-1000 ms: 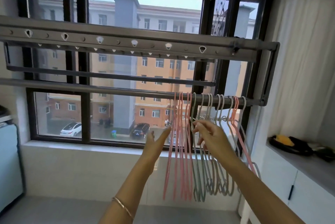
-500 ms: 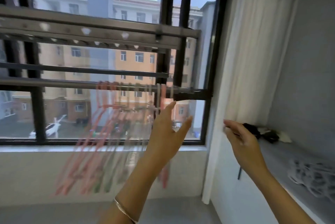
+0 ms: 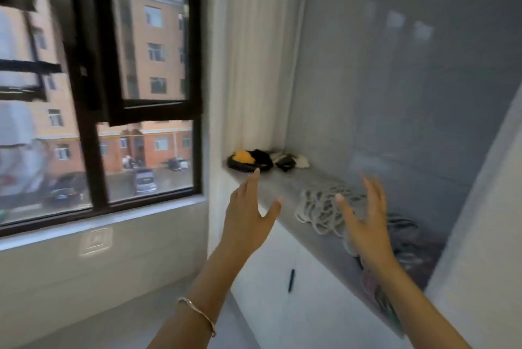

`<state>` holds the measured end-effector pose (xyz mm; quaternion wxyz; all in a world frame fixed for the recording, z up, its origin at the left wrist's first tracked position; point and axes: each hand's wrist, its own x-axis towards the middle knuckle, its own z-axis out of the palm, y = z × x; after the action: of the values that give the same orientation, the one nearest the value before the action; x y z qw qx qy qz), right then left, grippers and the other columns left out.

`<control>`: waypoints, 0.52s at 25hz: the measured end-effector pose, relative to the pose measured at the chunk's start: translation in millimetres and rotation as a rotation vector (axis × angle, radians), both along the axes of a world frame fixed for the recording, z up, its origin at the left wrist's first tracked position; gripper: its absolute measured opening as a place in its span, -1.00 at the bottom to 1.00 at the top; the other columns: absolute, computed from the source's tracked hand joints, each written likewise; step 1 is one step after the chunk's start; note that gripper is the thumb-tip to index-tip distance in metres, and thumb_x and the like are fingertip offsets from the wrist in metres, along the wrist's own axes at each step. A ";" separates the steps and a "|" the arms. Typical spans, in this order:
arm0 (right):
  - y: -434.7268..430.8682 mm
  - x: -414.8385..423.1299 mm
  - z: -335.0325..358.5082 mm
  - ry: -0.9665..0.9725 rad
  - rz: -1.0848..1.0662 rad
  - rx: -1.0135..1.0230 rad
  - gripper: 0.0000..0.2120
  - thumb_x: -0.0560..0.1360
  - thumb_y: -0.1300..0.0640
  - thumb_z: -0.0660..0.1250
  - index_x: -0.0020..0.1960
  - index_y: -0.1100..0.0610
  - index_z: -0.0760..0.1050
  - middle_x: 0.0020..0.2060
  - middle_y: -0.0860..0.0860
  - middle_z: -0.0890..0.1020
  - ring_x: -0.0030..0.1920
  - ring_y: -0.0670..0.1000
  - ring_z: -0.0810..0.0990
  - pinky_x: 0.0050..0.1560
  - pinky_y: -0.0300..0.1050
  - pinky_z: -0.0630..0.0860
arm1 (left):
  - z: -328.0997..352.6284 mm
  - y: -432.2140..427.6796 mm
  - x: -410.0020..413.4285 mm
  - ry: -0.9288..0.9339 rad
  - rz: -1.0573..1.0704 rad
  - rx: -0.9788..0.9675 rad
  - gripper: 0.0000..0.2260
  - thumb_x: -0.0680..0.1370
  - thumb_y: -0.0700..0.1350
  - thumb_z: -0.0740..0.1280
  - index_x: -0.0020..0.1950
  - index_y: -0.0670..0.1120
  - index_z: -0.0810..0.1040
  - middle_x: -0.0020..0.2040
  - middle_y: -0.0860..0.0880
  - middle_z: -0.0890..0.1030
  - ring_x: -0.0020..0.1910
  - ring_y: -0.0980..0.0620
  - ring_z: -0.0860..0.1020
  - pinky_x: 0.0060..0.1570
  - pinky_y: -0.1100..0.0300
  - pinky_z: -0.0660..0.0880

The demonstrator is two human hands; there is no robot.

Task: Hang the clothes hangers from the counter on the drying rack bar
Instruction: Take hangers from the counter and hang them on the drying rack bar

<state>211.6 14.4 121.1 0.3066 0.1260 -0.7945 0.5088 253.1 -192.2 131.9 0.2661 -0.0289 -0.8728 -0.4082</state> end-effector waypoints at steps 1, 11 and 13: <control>10.8 -11.2 -9.7 -0.036 -0.035 -0.007 -0.40 0.48 -0.01 0.33 0.44 0.03 0.19 0.50 -0.05 0.04 0.41 -0.24 0.03 0.33 -0.28 0.10 | -8.9 13.5 -20.4 -0.023 -0.026 -0.015 -0.35 0.55 0.14 0.23 0.54 0.03 0.00 0.52 0.04 0.16 0.48 0.02 0.14 0.40 0.16 0.13; 96.9 -143.0 -112.6 -0.386 -0.581 -0.074 -0.49 0.52 0.11 0.29 0.40 0.23 0.24 0.43 0.17 0.23 0.44 0.12 0.20 0.42 -0.06 0.17 | -87.8 121.9 -235.1 -0.241 -0.462 -0.173 -0.32 0.54 0.15 0.25 0.54 -0.02 0.00 0.52 -0.05 0.16 0.49 -0.07 0.16 0.41 0.01 0.21; 108.9 -159.0 -137.3 -0.449 -0.711 -0.120 -0.53 0.51 0.12 0.30 0.34 0.28 0.30 0.31 0.24 0.36 0.35 0.20 0.32 0.34 0.00 0.27 | -108.6 138.1 -266.7 -0.294 -0.552 -0.197 -0.32 0.54 0.15 0.26 0.54 -0.02 0.01 0.52 -0.05 0.17 0.48 -0.08 0.18 0.40 -0.01 0.24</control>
<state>52.7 123.3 -16.2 0.2892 -0.2878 -0.8045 0.4317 -13.7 -54.1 23.3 0.0123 -0.2305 -0.8965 -0.3781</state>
